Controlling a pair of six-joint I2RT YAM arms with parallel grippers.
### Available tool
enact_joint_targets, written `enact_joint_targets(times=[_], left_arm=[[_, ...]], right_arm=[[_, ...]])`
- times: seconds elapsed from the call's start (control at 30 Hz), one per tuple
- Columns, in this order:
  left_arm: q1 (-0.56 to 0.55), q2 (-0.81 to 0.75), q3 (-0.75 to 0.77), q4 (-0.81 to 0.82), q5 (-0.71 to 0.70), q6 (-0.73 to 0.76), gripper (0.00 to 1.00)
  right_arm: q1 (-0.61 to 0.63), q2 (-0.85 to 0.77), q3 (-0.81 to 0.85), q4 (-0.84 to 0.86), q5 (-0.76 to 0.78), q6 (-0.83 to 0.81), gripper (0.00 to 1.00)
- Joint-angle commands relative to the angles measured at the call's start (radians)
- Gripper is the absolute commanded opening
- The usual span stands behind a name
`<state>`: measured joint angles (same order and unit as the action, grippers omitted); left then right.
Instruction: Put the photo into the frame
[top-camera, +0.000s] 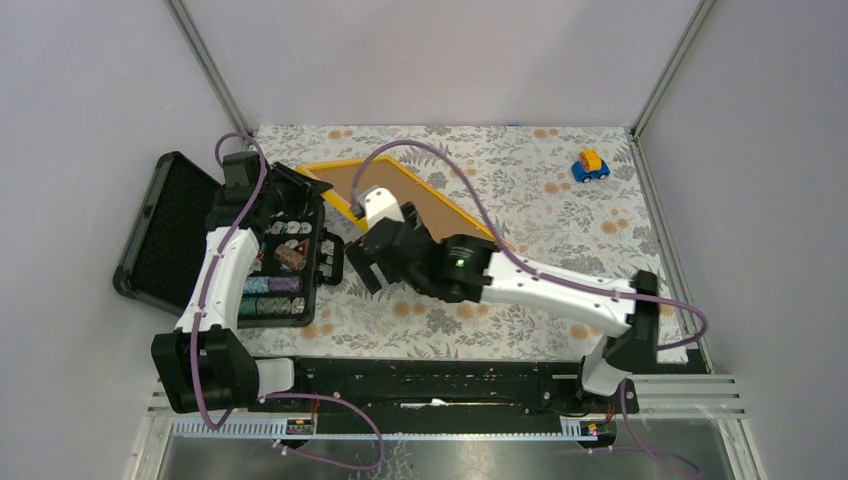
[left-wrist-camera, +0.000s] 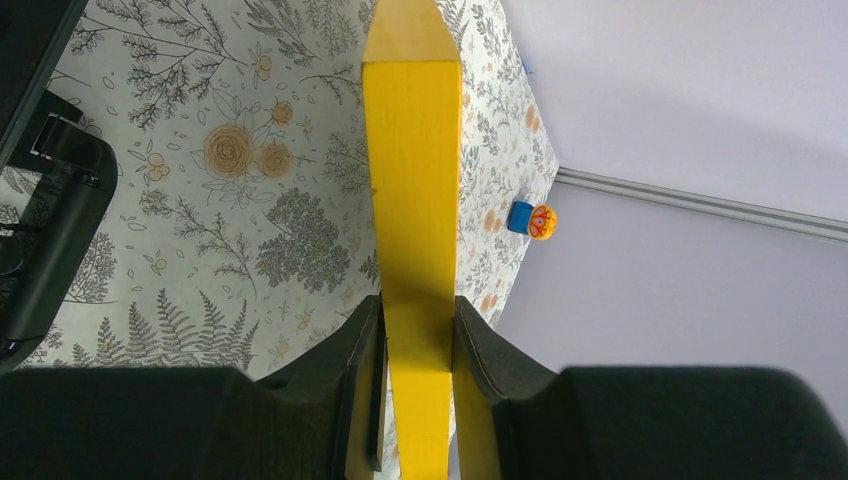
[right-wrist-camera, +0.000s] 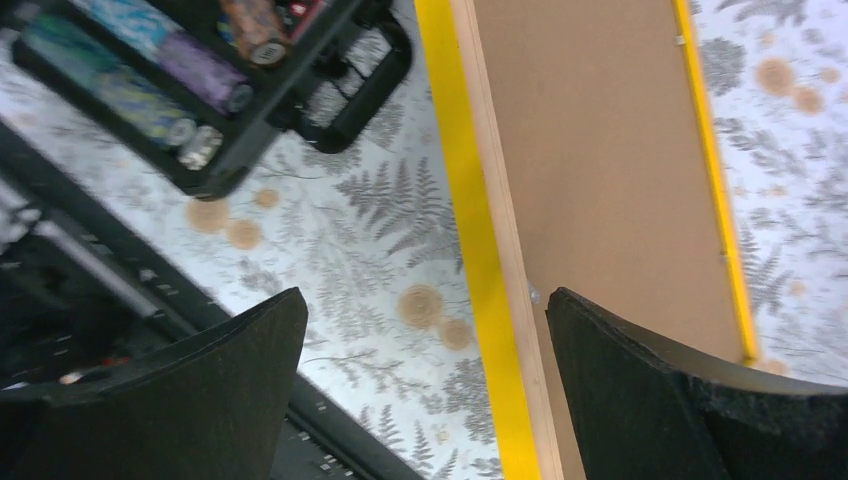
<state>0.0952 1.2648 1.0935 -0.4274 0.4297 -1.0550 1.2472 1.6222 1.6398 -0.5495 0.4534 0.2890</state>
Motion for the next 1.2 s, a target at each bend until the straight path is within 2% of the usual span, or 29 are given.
enact_joint_targets(times=[0.0, 0.2, 0.47, 0.73, 0.9, 0.97, 1.0, 1.07, 1.1, 1.13, 1.17], left_arm=[[-0.002, -0.059, 0.056, 0.095, 0.008, -0.002, 0.0], [-0.003, -0.065, 0.041, 0.095, 0.011, -0.006, 0.0], [-0.003, -0.071, 0.032, 0.095, 0.008, 0.0, 0.0], [-0.003, -0.079, 0.021, 0.095, 0.005, -0.005, 0.0], [-0.003, -0.085, 0.03, 0.095, 0.023, -0.01, 0.0], [-0.002, -0.085, 0.047, 0.102, 0.048, 0.01, 0.13], [-0.002, -0.086, 0.057, 0.113, 0.063, 0.031, 0.29], [-0.003, -0.096, 0.087, 0.114, 0.076, 0.076, 0.72], [-0.002, -0.103, 0.109, 0.1, 0.071, 0.102, 0.87], [-0.002, -0.111, 0.137, 0.077, 0.048, 0.13, 0.97], [-0.003, -0.119, 0.17, 0.046, 0.023, 0.177, 0.98]], right_arm=[[0.034, 0.119, 0.145, -0.154, 0.283, -0.079, 0.96], [0.041, 0.283, 0.271, -0.21, 0.393, -0.185, 0.88], [0.055, 0.445, 0.38, -0.263, 0.529, -0.262, 0.71], [0.063, 0.462, 0.354, -0.241, 0.607, -0.278, 0.39], [0.063, 0.44, 0.33, -0.179, 0.637, -0.333, 0.01], [0.061, 0.422, 0.324, -0.153, 0.644, -0.352, 0.0], [0.061, 0.41, 0.323, -0.144, 0.642, -0.363, 0.0], [0.061, 0.386, 0.332, -0.139, 0.641, -0.375, 0.0], [0.061, 0.372, 0.337, -0.136, 0.634, -0.378, 0.0], [0.06, 0.358, 0.34, -0.134, 0.625, -0.382, 0.0], [0.058, 0.344, 0.34, -0.126, 0.617, -0.386, 0.0]])
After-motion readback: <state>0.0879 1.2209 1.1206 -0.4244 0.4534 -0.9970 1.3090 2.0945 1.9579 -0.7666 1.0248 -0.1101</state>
